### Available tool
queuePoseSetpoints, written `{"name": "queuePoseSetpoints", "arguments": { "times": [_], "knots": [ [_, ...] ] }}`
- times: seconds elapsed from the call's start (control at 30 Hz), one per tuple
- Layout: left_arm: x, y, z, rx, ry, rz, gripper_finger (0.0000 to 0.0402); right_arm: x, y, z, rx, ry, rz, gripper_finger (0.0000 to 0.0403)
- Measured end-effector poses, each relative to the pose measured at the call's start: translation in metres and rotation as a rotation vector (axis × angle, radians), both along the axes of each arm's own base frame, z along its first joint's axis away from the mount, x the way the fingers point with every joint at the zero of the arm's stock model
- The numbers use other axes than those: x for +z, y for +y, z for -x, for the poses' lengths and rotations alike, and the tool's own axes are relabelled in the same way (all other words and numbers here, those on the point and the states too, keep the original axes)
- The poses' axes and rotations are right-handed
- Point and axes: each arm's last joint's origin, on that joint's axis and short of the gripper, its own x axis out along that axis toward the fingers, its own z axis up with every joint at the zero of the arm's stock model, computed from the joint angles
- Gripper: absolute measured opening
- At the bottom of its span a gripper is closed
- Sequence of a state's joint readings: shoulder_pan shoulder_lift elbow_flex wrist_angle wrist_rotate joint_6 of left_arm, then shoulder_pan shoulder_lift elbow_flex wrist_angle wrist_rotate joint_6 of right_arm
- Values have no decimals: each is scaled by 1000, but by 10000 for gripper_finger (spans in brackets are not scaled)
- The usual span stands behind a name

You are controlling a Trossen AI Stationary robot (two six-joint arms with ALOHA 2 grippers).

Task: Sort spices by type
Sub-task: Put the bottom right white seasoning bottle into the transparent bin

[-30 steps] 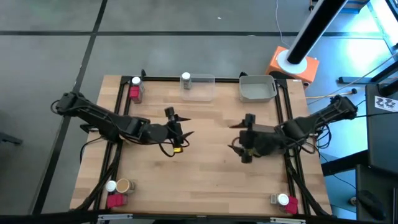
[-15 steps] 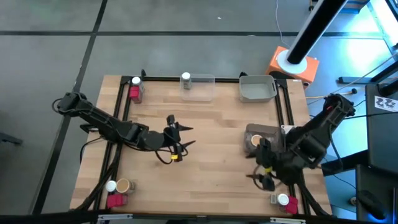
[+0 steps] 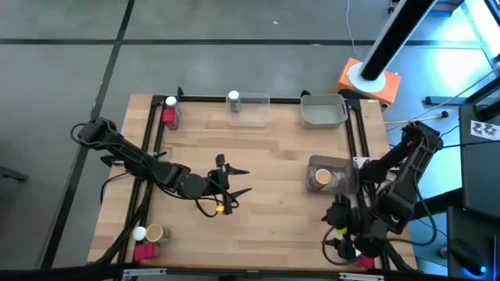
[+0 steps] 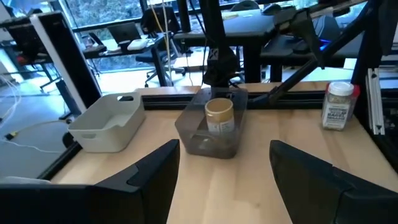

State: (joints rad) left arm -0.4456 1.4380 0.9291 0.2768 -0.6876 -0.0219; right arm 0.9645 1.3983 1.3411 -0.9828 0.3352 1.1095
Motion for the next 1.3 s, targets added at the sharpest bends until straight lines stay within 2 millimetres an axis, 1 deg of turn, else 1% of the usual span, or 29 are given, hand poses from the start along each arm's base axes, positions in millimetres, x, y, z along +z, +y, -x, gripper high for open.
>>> {"name": "queuePoseSetpoints", "arguments": {
  "times": [0.13,0.2,0.4,0.53,0.67,0.83,1.0,1.17,1.3],
  "knots": [
    [0,-2,1,-1,-4,29,237,0,10,8,-44,115,9,342],
    [-1,-3,1,0,-7,47,237,-4,15,15,-69,181,32,342],
    [-8,-7,-1,-7,11,45,237,-27,32,35,-133,417,109,342],
    [-7,-6,-2,-3,3,47,237,-40,45,42,-141,506,114,342],
    [-7,-2,-4,11,-2,46,237,-49,56,47,-140,538,123,342],
    [-6,7,-8,40,-5,48,237,-57,60,50,-133,565,172,342],
    [-8,6,-9,39,0,45,237,-59,62,49,-109,568,165,342],
    [-8,6,-8,37,-1,45,237,-59,68,53,-85,546,142,342],
    [-8,5,-8,36,-1,45,237,-67,74,57,-74,528,177,342]
  ]
}}
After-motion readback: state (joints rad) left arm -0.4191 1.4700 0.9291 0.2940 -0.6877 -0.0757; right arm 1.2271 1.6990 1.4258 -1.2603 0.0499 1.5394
